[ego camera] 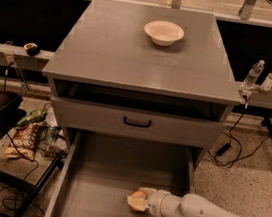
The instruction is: Place orange into middle drawer
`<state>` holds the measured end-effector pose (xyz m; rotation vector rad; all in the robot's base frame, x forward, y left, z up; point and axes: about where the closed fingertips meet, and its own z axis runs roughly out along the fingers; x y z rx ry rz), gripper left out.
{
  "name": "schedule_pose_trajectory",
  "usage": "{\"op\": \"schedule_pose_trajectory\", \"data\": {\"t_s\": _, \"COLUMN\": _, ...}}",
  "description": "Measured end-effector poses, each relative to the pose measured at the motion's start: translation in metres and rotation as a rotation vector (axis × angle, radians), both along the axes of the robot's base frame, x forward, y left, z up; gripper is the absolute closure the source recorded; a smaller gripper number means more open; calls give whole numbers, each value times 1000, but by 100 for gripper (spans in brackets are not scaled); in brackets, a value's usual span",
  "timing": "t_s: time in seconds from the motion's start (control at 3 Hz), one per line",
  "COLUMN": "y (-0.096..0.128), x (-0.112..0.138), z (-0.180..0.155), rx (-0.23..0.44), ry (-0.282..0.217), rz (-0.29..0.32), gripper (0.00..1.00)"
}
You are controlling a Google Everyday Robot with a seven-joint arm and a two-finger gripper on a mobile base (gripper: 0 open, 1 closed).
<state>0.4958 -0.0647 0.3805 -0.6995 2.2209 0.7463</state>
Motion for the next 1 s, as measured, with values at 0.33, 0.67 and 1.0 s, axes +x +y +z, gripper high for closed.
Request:
{"op": "schedule_pose_trajectory", "data": {"t_s": 0.33, "y": 0, "x": 0, "z": 0, "rx": 0, "ry": 0, "rz": 0, "gripper": 58}}
{"op": "schedule_pose_trajectory", "data": {"t_s": 0.67, "y": 0, "x": 0, "z": 0, "rx": 0, "ry": 0, "rz": 0, "gripper": 34}}
{"op": "schedule_pose_trajectory", "data": {"t_s": 1.0, "y": 0, "x": 0, "z": 0, "rx": 0, "ry": 0, "rz": 0, "gripper": 12}}
